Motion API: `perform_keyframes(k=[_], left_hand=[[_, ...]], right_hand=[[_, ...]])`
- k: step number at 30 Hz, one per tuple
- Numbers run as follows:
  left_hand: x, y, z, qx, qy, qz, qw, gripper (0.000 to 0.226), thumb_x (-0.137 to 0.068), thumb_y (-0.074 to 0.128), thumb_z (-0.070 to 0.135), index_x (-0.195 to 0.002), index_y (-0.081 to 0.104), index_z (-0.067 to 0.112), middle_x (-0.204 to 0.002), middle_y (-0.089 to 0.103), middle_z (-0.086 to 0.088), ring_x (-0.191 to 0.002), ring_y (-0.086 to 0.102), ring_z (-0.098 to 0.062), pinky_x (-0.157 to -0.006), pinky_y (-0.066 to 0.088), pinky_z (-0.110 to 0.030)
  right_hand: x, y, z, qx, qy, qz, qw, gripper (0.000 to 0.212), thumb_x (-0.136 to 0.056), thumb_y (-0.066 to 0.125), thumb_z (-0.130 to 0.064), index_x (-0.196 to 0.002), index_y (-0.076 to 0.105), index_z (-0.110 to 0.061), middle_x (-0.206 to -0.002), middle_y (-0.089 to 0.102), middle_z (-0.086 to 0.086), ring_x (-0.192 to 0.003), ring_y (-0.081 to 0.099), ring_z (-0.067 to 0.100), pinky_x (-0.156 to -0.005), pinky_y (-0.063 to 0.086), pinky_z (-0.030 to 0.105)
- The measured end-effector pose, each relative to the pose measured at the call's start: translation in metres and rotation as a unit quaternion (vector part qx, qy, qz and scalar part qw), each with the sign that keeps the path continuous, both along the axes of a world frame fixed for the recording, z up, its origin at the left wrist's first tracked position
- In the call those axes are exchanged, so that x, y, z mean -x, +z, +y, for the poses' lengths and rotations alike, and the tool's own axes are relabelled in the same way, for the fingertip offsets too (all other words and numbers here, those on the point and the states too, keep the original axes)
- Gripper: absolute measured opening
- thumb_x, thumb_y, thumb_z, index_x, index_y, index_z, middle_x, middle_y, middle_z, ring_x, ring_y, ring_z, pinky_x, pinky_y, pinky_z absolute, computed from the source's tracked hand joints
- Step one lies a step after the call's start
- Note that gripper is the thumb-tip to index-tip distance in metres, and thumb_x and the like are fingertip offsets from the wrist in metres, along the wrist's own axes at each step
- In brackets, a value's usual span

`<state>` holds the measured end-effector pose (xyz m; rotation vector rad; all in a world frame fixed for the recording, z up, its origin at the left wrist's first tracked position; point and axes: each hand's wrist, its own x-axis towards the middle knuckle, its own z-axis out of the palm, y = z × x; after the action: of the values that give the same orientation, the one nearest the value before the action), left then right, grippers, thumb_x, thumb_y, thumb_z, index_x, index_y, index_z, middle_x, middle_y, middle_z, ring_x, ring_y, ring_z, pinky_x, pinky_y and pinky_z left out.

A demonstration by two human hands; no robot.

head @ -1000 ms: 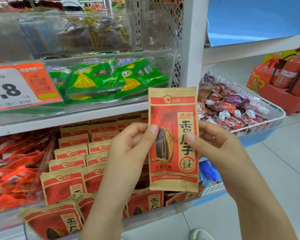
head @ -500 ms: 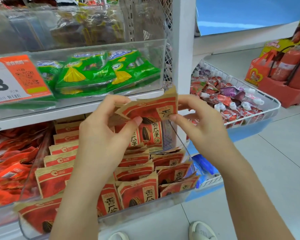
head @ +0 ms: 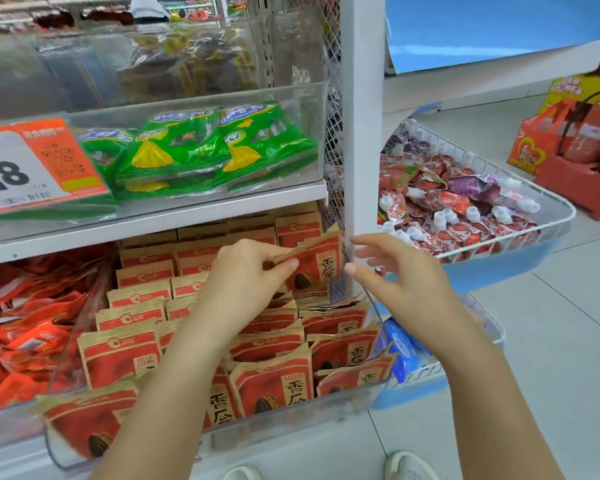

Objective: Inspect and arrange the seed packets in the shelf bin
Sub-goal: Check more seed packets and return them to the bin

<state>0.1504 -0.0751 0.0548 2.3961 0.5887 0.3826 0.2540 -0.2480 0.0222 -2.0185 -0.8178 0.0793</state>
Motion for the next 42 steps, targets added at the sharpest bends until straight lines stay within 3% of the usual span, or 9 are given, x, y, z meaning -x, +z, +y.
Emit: perform_keyframes(k=[4, 7, 16, 19, 23, 28, 30, 38, 42], left_hand=[[-0.021, -0.009, 0.022, 0.058, -0.015, 0.077, 0.995, 0.015, -0.093, 0.065, 0.03, -0.083, 0.077, 0.029, -0.079, 0.073, 0.002, -0.08, 0.063, -0.022, -0.07, 0.048, -0.027], [-0.034, -0.014, 0.031, 0.051, -0.033, 0.145, 0.988, 0.017, -0.093, 0.064, 0.032, -0.088, 0.076, 0.022, -0.074, 0.068, -0.003, -0.069, 0.057, -0.016, -0.07, 0.045, -0.031], [-0.063, -0.007, 0.032, -0.282, -0.009, 0.218, 0.934, 0.02, -0.094, 0.06, 0.038, -0.099, 0.066, 0.02, -0.093, 0.064, -0.001, -0.096, 0.062, -0.025, -0.069, 0.041, -0.03], [-0.07, -0.009, 0.033, -0.205, 0.02, 0.224, 0.952, 0.04, -0.096, 0.055, 0.04, -0.133, 0.055, 0.024, -0.123, 0.062, -0.004, -0.11, 0.059, -0.024, -0.078, 0.044, -0.029], [-0.071, -0.017, 0.038, -0.062, 0.036, 0.197, 0.978, 0.056, -0.095, 0.058, 0.036, -0.146, 0.04, 0.022, -0.118, 0.065, -0.008, -0.097, 0.064, -0.023, -0.081, 0.05, -0.031], [-0.054, -0.008, 0.025, -0.08, -0.03, 0.157, 0.984, 0.061, -0.094, 0.06, 0.035, -0.148, 0.038, 0.016, -0.126, 0.065, -0.008, -0.098, 0.066, -0.027, -0.083, 0.052, -0.031], [-0.042, 0.004, 0.015, -0.118, -0.066, 0.156, 0.978, 0.047, -0.095, 0.058, 0.038, -0.138, 0.053, 0.022, -0.13, 0.063, 0.0, -0.107, 0.063, -0.022, -0.088, 0.048, -0.028], [-0.022, 0.017, -0.015, -0.116, -0.229, 0.216, 0.942, 0.03, -0.088, 0.063, 0.052, -0.103, 0.076, 0.03, -0.096, 0.073, 0.015, -0.087, 0.064, -0.001, -0.086, 0.052, -0.03], [-0.026, 0.012, -0.01, -0.088, -0.204, 0.172, 0.96, 0.053, -0.093, 0.053, 0.056, -0.09, 0.072, 0.007, -0.054, 0.048, 0.008, -0.049, 0.041, -0.007, -0.056, 0.037, -0.025]], right_hand=[[0.004, -0.006, -0.003, 0.046, 0.005, 0.033, 0.998, 0.032, -0.087, 0.065, -0.046, -0.117, 0.062, -0.037, -0.102, 0.066, -0.017, -0.1, 0.062, 0.004, -0.092, 0.05, 0.035], [0.006, -0.002, 0.0, 0.026, 0.009, 0.04, 0.999, 0.025, -0.086, 0.065, -0.047, -0.11, 0.063, -0.04, -0.099, 0.067, -0.018, -0.095, 0.063, 0.0, -0.089, 0.052, 0.034], [0.002, 0.001, -0.011, 0.047, -0.003, 0.039, 0.998, 0.037, -0.086, 0.062, -0.052, -0.119, 0.063, -0.034, -0.101, 0.065, -0.018, -0.09, 0.06, -0.002, -0.087, 0.051, 0.033], [-0.001, 0.0, -0.016, 0.059, -0.007, 0.034, 0.998, 0.031, -0.087, 0.061, -0.051, -0.114, 0.063, -0.036, -0.092, 0.064, -0.021, -0.087, 0.058, -0.008, -0.085, 0.05, 0.03], [-0.006, 0.003, -0.023, 0.058, -0.023, 0.026, 0.998, 0.018, -0.087, 0.061, -0.048, -0.099, 0.066, -0.035, -0.083, 0.065, -0.023, -0.084, 0.059, -0.008, -0.083, 0.051, 0.03], [-0.008, 0.002, -0.028, 0.051, -0.039, 0.021, 0.998, 0.019, -0.088, 0.06, -0.045, -0.101, 0.068, -0.032, -0.087, 0.07, -0.017, -0.085, 0.064, -0.001, -0.084, 0.052, 0.032], [-0.007, 0.002, -0.029, 0.05, -0.041, 0.025, 0.998, 0.018, -0.089, 0.06, -0.044, -0.101, 0.068, -0.032, -0.088, 0.071, -0.016, -0.085, 0.064, -0.001, -0.083, 0.052, 0.031], [-0.004, 0.004, -0.028, 0.076, -0.028, 0.018, 0.997, 0.011, -0.091, 0.06, -0.044, -0.093, 0.067, -0.036, -0.089, 0.069, -0.018, -0.083, 0.062, -0.003, -0.08, 0.051, 0.03], [-0.003, 0.005, -0.028, 0.084, -0.021, 0.023, 0.996, 0.012, -0.092, 0.059, -0.044, -0.096, 0.066, -0.036, -0.089, 0.065, -0.022, -0.082, 0.059, -0.007, -0.074, 0.047, 0.023]])
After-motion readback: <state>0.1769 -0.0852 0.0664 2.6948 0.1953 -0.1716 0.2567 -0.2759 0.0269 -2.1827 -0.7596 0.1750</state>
